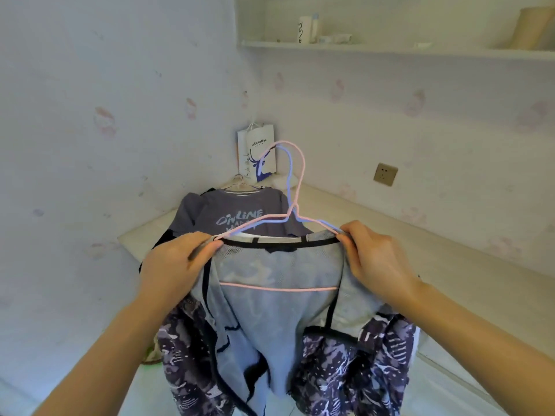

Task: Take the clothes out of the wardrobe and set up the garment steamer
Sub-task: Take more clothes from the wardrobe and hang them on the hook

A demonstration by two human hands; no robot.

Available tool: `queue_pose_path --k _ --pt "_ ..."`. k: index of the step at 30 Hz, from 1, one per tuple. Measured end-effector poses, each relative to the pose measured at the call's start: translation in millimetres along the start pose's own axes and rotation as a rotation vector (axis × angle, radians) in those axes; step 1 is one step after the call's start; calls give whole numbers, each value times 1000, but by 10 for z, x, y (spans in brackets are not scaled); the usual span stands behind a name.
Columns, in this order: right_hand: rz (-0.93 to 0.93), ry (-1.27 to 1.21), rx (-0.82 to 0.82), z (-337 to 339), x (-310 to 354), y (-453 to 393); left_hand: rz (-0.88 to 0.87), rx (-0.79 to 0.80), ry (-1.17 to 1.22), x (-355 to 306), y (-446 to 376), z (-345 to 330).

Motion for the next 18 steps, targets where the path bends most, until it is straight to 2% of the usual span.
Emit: queue_pose_path --k 7,18 --pt "49 4 -131 -435 53 -922 19 -81 -85 560 -862 106" --pt "-2 37 -192 -1226 42 -2192 55 -3 -82 1454 -2090 74"
Point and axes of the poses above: each hand's wrist, its own y-axis away from the middle knuckle, its own z-axis out of the back of the hand, x = y × z, the point moved 4 cm from there along -y, towards the middle knuckle
